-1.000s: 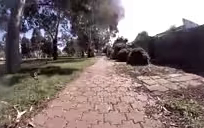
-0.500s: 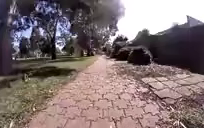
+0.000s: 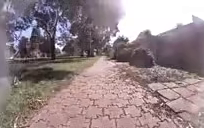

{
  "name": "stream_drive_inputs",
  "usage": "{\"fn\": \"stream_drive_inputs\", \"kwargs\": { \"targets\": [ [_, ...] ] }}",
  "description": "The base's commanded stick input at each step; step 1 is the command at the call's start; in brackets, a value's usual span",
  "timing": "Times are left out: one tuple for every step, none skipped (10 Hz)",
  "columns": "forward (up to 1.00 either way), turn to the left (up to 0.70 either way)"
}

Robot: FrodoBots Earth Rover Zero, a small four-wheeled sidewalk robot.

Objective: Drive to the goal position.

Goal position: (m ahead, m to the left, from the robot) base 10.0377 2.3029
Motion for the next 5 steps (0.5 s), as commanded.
{"fn": "stream_drive_inputs", "kwargs": {
  "targets": [
    [0.7, 0.0],
    [0.7, 0.0],
    [0.7, 0.02],
    [0.7, 0.02],
    [0.7, 0.02]
  ]
}}
